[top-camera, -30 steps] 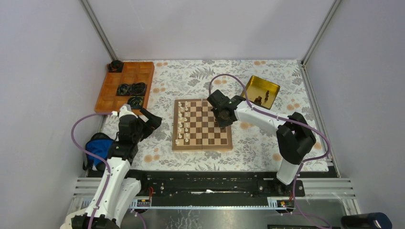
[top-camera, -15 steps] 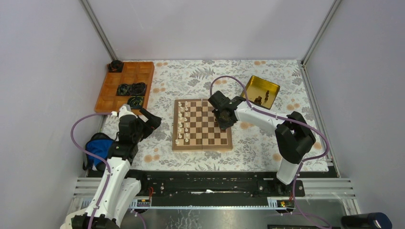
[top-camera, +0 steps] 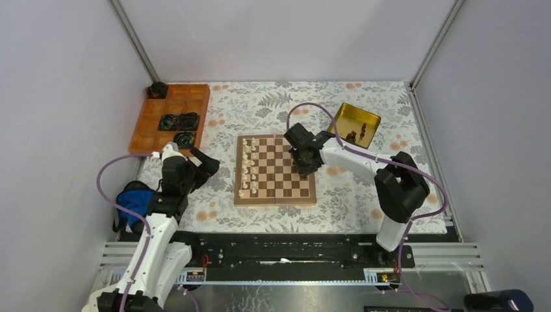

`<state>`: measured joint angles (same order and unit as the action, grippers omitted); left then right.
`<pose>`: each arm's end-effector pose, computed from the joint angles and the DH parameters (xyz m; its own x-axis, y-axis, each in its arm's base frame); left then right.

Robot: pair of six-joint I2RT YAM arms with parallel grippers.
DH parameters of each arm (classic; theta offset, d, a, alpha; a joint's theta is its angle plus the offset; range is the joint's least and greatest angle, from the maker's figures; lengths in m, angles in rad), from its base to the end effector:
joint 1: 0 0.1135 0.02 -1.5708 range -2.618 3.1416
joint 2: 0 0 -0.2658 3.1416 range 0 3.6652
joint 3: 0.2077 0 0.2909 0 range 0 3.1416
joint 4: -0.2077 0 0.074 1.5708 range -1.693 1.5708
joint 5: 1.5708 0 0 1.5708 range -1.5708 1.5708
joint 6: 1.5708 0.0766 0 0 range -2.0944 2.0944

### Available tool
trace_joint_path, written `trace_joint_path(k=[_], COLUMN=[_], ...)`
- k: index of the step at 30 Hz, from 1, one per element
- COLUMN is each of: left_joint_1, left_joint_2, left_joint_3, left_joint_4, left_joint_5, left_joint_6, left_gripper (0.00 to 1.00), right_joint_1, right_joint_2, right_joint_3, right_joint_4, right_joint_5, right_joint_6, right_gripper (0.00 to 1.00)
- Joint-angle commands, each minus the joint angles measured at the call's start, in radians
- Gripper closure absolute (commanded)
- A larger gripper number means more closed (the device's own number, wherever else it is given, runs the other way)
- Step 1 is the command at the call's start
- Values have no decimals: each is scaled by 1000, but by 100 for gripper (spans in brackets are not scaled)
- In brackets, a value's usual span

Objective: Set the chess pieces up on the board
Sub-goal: Place the chess piece on the chessboard.

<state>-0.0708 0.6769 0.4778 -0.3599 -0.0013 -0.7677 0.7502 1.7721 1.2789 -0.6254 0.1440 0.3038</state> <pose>0.2308 -0.0163 0.2026 -0.4290 -0.6658 -0.6105 -0.3173 0.7438 -0.5883 0.3131 0.2768 0.1573 -0.8160 -0.3558 -0.4556 -0.4032 0.9151 0.0075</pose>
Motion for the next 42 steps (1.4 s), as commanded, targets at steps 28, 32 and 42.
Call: trace_joint_path(k=[28, 32, 42], left_joint_1=[6, 6, 6], left_joint_2=[5, 2, 2], left_joint_3=[-5, -10, -13], left_joint_4=[18, 18, 25], left_joint_5=[-16, -17, -17], left_joint_6=[13, 13, 10], left_gripper=[1, 1, 1], right_joint_1=[-12, -12, -12], right_joint_2=[4, 3, -16], right_joint_3=[-39, -33, 0], right_joint_4=[23, 21, 1], right_joint_5=[-52, -53, -50], right_joint_6=[25, 21, 3], right_gripper=[73, 70, 67])
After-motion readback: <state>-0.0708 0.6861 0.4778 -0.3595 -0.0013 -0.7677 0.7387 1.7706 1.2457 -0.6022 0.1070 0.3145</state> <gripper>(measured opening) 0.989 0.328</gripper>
